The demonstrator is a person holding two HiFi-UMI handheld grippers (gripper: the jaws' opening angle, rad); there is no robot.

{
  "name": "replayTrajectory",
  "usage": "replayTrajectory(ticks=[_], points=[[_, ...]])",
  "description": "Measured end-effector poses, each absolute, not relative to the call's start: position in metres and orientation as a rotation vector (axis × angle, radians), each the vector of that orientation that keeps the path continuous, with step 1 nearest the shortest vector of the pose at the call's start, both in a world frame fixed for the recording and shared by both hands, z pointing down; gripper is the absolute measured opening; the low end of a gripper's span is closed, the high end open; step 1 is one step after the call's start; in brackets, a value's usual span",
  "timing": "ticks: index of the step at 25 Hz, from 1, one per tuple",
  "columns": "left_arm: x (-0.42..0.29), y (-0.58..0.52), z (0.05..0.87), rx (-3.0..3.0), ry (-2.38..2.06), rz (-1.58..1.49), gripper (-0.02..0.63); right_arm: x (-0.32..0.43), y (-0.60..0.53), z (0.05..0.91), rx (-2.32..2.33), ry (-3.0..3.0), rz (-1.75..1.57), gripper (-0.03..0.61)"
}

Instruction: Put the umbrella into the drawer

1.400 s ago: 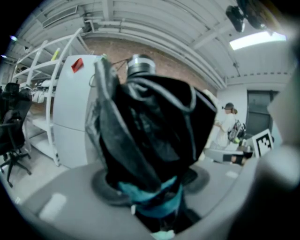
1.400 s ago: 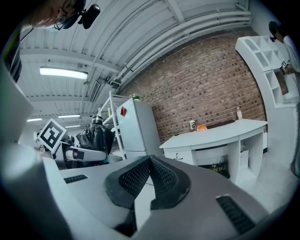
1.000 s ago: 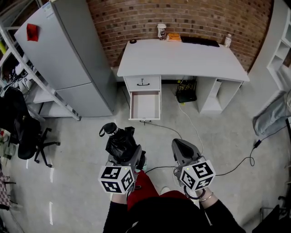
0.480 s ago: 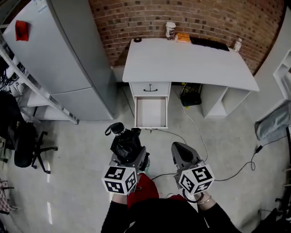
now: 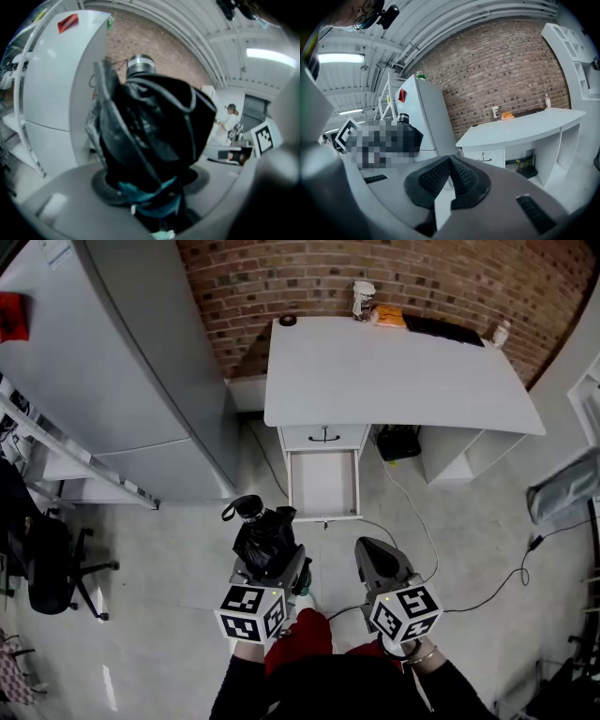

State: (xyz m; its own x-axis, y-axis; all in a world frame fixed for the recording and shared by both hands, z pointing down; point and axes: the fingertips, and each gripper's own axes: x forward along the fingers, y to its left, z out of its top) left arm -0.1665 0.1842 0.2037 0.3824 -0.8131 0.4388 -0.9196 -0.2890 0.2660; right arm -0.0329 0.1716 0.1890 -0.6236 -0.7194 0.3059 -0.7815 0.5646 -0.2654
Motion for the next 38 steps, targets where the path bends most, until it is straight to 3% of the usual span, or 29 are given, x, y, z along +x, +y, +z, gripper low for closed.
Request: replayTrajectory(ticks=[13,27,38], points=[[-0.202,0.14,0.24,2.174,-1.37,0.334,0.244,-0.068,0.14,0.222,1.337,-2.499,0.614,0.002],[-0.2,0.111,0.277,2.11,-1.383,0.393,0.243,-0.054,0.101,0.25,1.319,-2.459,0.637,0.002],[-0.176,0.05,0.337,1.999,-1.467,0.463,0.242,-0.003,0.036,0.317,1.23,-2.41,0.686,0.002]])
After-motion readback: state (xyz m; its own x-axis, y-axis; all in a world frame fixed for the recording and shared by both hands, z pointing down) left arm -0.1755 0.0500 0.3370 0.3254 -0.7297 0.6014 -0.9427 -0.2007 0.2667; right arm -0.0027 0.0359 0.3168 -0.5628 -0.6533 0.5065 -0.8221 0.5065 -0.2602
